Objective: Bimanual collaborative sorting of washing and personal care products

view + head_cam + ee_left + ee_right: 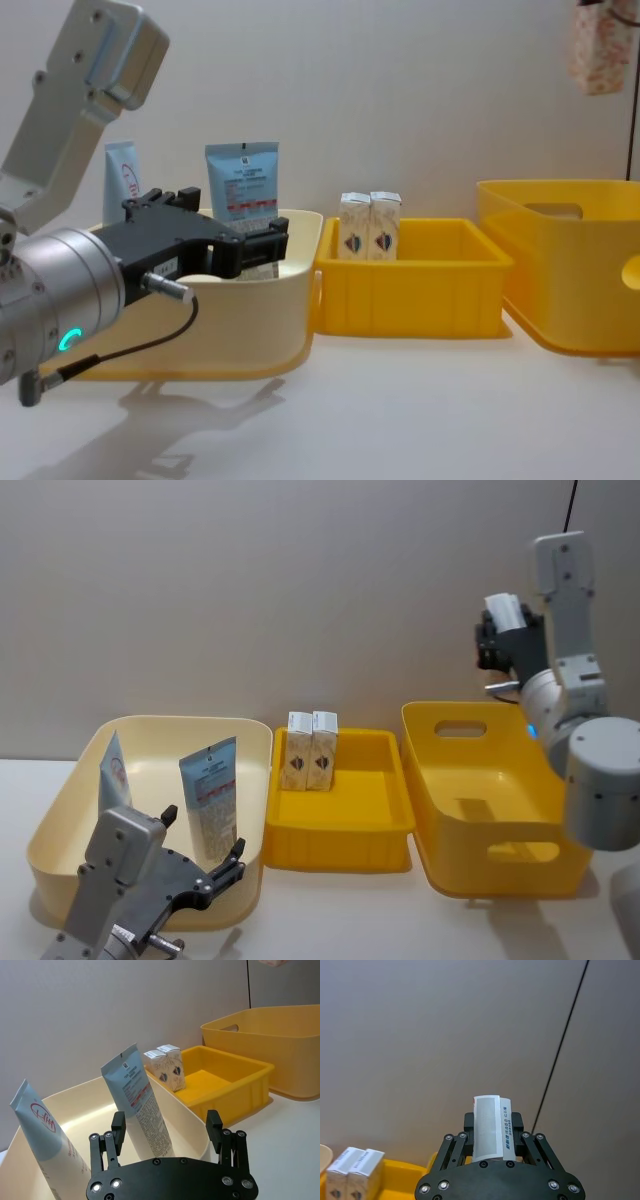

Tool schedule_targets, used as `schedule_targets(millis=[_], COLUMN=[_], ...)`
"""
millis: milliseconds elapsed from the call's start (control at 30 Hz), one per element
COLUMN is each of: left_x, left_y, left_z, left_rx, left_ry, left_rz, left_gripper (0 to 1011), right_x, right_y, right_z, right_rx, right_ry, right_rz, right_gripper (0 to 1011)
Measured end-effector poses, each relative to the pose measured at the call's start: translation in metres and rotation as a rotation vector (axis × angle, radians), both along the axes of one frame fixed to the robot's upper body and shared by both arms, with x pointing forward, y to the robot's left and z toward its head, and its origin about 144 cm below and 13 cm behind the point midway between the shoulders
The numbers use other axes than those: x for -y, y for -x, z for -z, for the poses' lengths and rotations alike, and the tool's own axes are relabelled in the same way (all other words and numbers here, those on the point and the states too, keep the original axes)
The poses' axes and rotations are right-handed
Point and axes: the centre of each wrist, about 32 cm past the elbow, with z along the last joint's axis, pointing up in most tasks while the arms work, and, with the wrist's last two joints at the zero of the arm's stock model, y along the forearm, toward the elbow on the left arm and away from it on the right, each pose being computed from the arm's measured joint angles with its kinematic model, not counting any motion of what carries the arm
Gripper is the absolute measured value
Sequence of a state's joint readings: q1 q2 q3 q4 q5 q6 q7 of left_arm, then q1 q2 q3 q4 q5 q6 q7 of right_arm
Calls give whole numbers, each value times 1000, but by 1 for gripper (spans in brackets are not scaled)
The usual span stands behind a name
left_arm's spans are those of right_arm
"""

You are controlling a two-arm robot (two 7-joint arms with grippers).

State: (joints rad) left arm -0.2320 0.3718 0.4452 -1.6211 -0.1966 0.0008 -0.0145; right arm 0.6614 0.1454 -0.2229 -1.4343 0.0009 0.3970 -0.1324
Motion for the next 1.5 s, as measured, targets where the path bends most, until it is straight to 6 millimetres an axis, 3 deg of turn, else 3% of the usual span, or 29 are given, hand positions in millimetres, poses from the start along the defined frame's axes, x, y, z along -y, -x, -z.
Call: schedule_targets(millis=[500,1233,1333,1500], left_x=[0,0,0,0], left_y=[0,0,0,0], left_z=[0,0,0,0], left_rx=[0,0,0,0], left_ry=[0,0,0,0], left_rz=[0,0,0,0], left_gripper=[1002,1002,1002,1002], right_x=[29,33,33,32], right_y=[-4,-22,-25,-27], right_z=[4,30,34,39], right_rx=[-154,-470,-505,-545], right_ry=[9,-49,-58,-69], right_rz=[40,-22,-28,-37], right_gripper=[415,415,455,625])
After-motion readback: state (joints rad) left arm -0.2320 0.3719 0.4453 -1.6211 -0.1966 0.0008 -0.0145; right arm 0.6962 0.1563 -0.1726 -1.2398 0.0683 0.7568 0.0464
